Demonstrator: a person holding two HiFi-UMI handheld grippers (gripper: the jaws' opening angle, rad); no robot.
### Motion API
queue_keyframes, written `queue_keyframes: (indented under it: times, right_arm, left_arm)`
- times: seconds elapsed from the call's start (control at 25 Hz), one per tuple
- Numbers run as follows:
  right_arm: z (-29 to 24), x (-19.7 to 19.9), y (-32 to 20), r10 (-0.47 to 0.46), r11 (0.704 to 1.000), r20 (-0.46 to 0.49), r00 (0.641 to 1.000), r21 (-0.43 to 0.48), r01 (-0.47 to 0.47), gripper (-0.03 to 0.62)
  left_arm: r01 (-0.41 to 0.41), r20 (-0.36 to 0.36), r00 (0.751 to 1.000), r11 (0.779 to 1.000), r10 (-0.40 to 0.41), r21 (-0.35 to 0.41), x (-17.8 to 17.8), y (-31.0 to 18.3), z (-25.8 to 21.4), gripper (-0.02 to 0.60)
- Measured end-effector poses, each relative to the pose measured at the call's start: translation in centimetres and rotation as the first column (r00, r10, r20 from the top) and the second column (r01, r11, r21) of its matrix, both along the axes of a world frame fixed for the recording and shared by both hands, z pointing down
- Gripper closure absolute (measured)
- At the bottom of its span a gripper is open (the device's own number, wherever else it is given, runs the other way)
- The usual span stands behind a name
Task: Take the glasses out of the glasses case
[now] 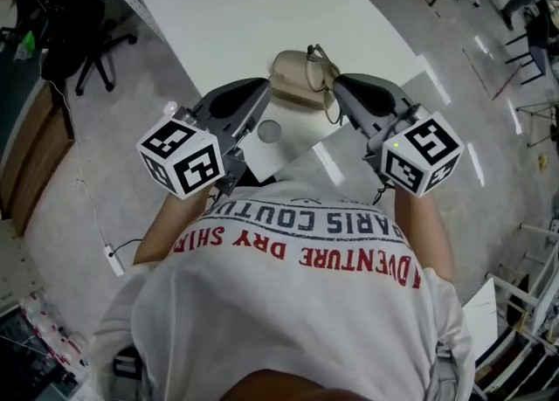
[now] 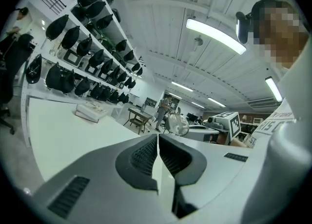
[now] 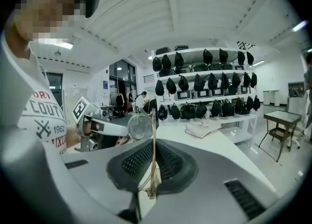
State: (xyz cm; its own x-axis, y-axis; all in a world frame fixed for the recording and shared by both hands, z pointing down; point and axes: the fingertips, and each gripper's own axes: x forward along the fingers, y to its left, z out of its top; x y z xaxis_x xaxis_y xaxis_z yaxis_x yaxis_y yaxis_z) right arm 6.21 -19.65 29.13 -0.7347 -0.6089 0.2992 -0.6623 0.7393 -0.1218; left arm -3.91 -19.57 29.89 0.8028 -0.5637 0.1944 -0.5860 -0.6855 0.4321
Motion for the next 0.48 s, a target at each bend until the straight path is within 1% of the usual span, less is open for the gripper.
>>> queue_keyframes:
  times: [0.16,0.36,0.48]
  right_arm:
    - [-0.5,0.6,1.2,0.001,1.000,0.065,0.998,-0.001,-0.001,0.562]
    - [0.3,0.4,1.6,-0.001,1.000,0.075,0.997,0.000,0.001,0.562]
    - [0.5,0.0,1.6,-0.005,1.000,0.084,0.996,-0.006,0.006,0.562]
  left_arm:
    - [-0.010,-0.007,1.000,1.000,0.010,-0.010,0.6,0.6,0.3,0.546]
    - [-0.020,-0.014,1.000,1.000,0.020,-0.006,0.8,0.7,0.3,0.546]
    - [-0.014,0.005,1.000,1.000,0.014,-0.006,0.6,0.6,0.8,0.546]
